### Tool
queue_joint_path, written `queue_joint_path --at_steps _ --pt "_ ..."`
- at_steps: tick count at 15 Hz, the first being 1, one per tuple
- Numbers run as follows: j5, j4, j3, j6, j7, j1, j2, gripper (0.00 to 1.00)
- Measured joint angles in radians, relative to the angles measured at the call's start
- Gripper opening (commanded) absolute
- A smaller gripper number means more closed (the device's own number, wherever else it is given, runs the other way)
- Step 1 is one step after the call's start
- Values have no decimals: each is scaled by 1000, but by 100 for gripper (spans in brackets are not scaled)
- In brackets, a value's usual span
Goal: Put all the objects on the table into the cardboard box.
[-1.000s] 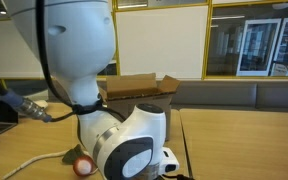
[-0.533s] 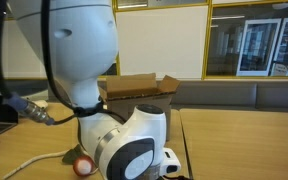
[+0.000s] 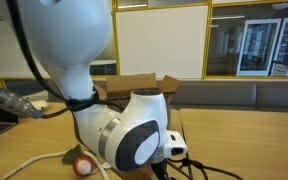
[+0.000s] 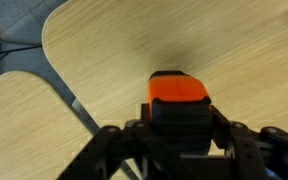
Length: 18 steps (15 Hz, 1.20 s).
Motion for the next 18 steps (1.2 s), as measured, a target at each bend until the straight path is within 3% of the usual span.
queue_joint_path --at_steps 4,7,11,18 --pt "-266 -7 -111 4 262 105 -145 32" --pt "-517 12 -117 -3 504 121 -259 32" --pt "-728 58 -20 -98 765 119 -412 32" --pt "-792 155 224 -231 959 140 -534 32"
